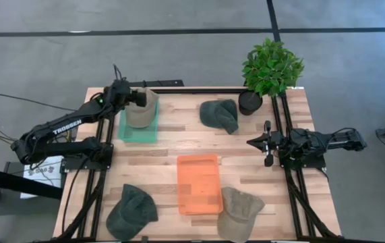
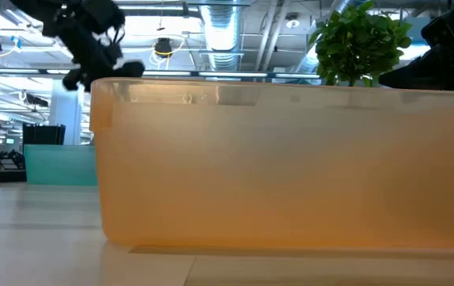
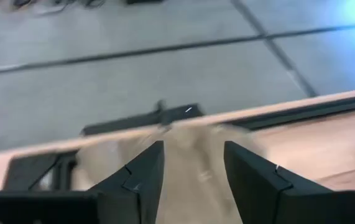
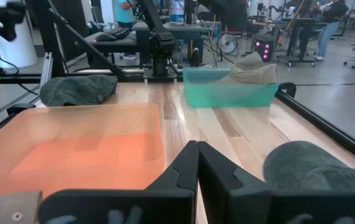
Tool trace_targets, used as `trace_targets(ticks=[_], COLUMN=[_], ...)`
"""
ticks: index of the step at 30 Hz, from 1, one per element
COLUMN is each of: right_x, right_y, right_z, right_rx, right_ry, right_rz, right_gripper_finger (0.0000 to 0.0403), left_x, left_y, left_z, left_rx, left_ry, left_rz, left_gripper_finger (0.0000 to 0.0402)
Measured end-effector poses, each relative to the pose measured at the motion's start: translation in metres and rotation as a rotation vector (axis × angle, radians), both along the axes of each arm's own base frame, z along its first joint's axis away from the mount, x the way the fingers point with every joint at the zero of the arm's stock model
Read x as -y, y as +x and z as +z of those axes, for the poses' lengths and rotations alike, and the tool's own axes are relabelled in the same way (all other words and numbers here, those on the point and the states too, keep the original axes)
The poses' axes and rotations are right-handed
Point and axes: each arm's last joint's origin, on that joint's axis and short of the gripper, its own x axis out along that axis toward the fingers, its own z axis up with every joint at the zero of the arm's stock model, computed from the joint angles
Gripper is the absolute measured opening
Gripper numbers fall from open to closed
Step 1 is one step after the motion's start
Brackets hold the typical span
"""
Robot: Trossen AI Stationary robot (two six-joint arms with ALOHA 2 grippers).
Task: Pick & Place hat
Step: Put the top green cap into the orange bin
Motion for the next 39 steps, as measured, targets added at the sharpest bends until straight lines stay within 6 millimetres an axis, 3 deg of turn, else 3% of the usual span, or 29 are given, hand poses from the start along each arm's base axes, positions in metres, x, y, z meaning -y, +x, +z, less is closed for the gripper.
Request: trace_targets(ticks=[6,9,13,16,23,30,39], right_x=[0.0,0.0,0.0,0.0,0.0,0.0,0.0], right_y=[0.0,0.0,0.0,0.0,0.0,0.0,0.0], right_z=[0.0,0.0,0.0,0.0,0.0,0.0,0.001], right_rx=[0.0,0.0,0.0,0.0,0.0,0.007,0.022], right_ry=[0.0,0.0,0.0,0.0,0.0,0.001,0.126], right_rz=[0.0,0.0,0.0,0.0,0.0,0.001,-0.02], right_gripper_finger=[0.0,0.0,0.0,0.0,0.0,0.0,0.0], left_x=[0.016,0.03,0.053,0.071,0.125,0.173,0.205], left_y=[0.014,0.021,0.035,0.046,0.084,0.108,0.124], left_z=[0.039,0.053,0.064,0.066,0.041,0.009,-0.025], left_rx=[0.071,0.106,0.159,0.193,0.147,0.024,-0.094], left_ry=[0.041,0.024,0.05,0.052,-0.069,-0.185,-0.372], left_rz=[-0.11,-0.162,-0.256,-0.349,-0.586,-0.808,-1.019], left_gripper_finger=[0.015,0.0106,0.0018,0.0007,0.0001,0.0,0.0])
